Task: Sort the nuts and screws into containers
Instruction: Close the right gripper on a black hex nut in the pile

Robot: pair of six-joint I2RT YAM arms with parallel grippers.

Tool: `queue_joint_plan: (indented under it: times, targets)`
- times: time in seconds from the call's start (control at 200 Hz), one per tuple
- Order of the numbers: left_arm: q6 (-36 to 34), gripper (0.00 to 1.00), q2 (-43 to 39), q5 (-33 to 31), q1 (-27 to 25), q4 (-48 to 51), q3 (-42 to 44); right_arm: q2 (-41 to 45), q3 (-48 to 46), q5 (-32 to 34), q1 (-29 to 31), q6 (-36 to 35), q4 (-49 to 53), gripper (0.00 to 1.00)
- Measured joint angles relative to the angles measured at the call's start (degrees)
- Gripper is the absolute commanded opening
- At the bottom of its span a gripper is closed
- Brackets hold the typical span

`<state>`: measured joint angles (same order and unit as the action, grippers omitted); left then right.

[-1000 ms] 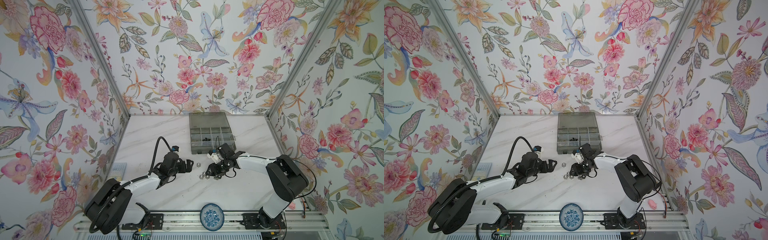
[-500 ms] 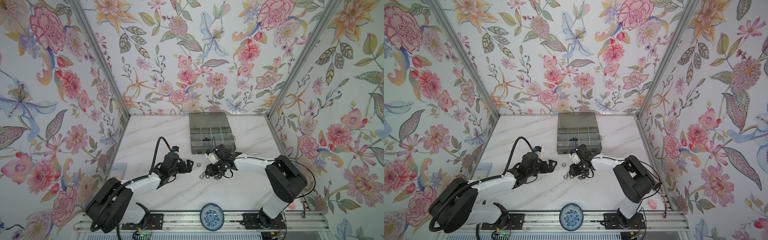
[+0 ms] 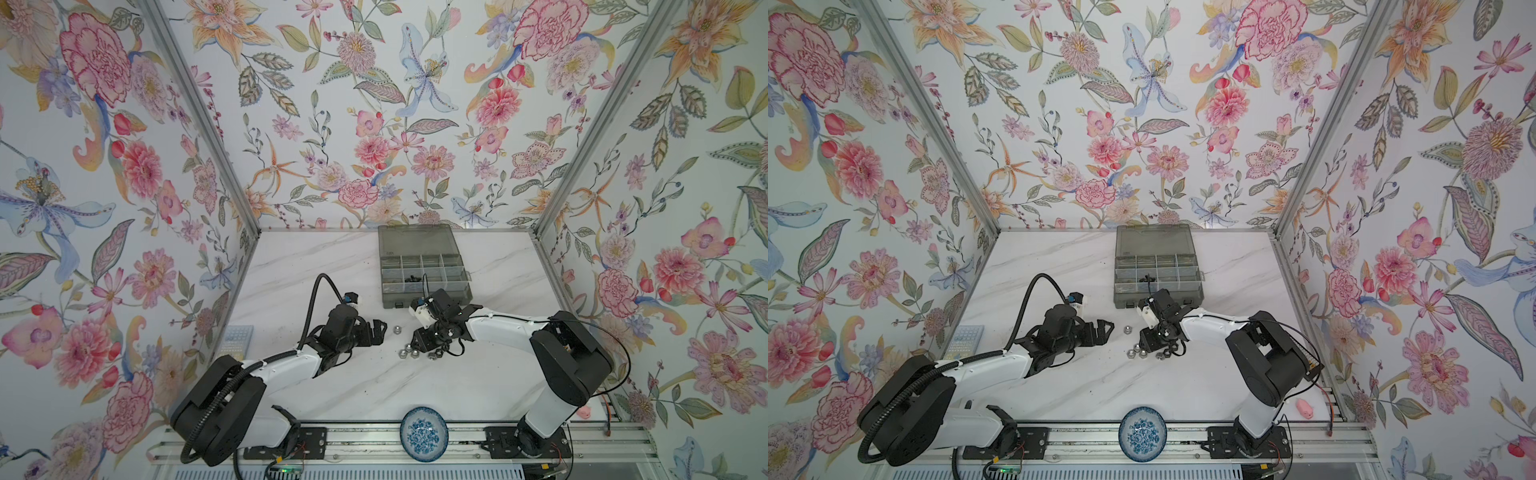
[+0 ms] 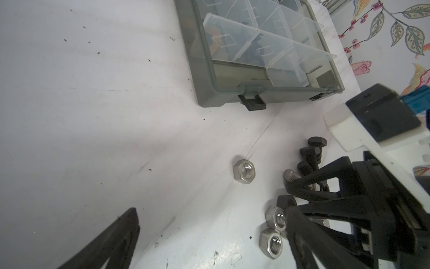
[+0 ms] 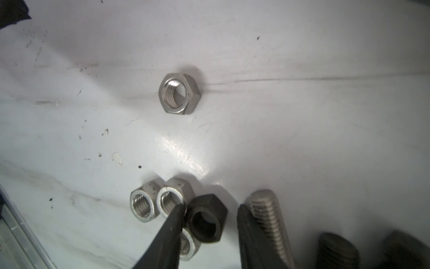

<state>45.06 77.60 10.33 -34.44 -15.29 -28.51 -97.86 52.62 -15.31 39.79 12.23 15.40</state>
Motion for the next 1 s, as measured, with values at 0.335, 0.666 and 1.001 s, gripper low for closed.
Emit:
queue_joint_plan:
  times: [0.335, 0.666, 1.001]
  targets:
    - [0.00, 0.99, 0.00, 0.00, 0.00, 0.00, -0.02, 0.15, 0.00, 3.98, 0.11, -0.02, 0.39, 0.36]
    - [0.00, 0.99, 0.00, -0.02, 0.00, 0.02, 0.00, 0.15, 0.00, 5.16, 0.46, -0.48, 0.50, 0.29]
    - [0.00, 0.99, 0.00, -0.02, 0.00, 0.00, 0.00, 0.48, -0.15, 7.63, 1.73, -0.70, 0.90, 0.28]
